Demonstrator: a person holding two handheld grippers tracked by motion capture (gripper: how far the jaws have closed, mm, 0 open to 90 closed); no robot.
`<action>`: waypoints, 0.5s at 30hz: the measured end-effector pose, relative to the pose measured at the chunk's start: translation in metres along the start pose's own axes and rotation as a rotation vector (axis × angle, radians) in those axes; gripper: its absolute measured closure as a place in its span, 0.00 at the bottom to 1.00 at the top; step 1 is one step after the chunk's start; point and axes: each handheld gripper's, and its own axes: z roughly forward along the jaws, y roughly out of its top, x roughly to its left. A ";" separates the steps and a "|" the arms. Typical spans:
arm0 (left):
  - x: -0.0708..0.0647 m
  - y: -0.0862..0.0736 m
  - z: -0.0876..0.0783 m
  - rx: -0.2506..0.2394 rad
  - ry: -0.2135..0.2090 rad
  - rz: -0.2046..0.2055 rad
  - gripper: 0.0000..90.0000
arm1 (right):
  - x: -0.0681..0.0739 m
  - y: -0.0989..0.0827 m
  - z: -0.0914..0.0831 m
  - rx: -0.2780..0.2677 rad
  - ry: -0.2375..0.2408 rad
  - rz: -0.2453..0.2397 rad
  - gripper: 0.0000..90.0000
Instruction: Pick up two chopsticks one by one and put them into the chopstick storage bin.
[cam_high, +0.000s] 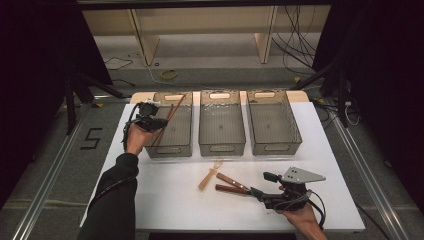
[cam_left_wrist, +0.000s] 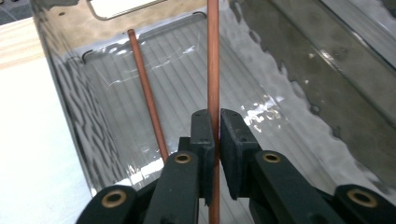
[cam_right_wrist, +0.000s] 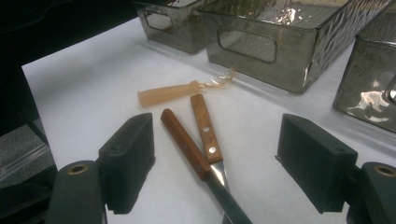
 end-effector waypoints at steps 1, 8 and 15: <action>0.000 0.000 0.000 0.005 0.009 -0.005 0.82 | 0.000 0.000 0.000 0.001 -0.001 0.000 0.31; -0.008 0.002 -0.016 -0.026 -0.018 -0.001 0.59 | 0.000 0.000 0.000 0.001 -0.001 0.000 0.31; -0.030 -0.008 -0.038 -0.061 -0.079 0.047 0.46 | 0.000 0.000 0.000 0.001 -0.003 -0.001 0.31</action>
